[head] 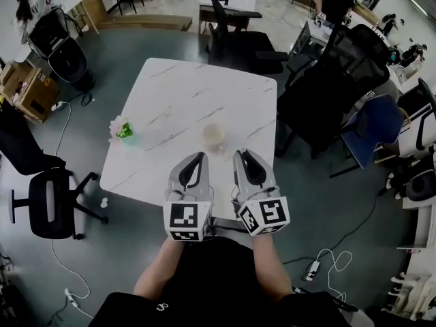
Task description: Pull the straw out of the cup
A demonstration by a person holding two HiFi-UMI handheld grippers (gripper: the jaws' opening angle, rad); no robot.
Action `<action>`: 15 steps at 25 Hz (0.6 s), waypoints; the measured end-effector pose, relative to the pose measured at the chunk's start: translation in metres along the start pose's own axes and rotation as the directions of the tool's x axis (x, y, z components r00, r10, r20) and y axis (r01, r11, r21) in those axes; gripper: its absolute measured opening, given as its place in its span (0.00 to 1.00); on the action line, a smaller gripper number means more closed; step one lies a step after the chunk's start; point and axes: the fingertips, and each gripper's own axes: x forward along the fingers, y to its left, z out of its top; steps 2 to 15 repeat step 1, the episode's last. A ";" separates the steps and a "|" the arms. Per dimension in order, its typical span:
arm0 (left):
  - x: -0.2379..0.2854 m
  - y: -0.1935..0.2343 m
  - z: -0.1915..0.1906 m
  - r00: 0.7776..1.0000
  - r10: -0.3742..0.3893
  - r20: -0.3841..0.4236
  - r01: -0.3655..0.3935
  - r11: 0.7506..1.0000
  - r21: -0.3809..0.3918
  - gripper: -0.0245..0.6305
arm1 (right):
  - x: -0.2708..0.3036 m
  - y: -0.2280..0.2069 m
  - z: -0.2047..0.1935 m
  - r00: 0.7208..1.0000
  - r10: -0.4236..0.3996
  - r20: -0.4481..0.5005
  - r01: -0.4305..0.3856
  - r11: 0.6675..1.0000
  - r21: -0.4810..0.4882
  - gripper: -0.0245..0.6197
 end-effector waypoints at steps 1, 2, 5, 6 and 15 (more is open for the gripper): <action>0.001 0.000 0.001 1.000 0.000 0.000 0.000 1.000 0.000 0.04 | 0.000 -0.001 0.001 1.000 0.000 0.002 0.000 1.000 -0.001 0.11; 0.001 0.000 0.001 1.000 0.000 0.000 0.000 1.000 0.000 0.04 | 0.000 -0.001 0.001 1.000 0.000 0.002 0.000 1.000 -0.001 0.11; 0.001 0.000 0.001 1.000 0.000 0.000 0.000 1.000 0.000 0.04 | 0.000 -0.001 0.001 1.000 0.000 0.002 0.000 1.000 -0.001 0.11; 0.001 0.000 0.001 1.000 0.000 0.000 0.000 1.000 0.000 0.04 | 0.000 -0.001 0.001 1.000 0.000 0.002 0.000 1.000 -0.001 0.11; 0.001 0.000 0.001 1.000 0.000 0.000 0.000 1.000 0.000 0.04 | 0.000 -0.001 0.001 1.000 0.000 0.002 0.000 1.000 -0.001 0.11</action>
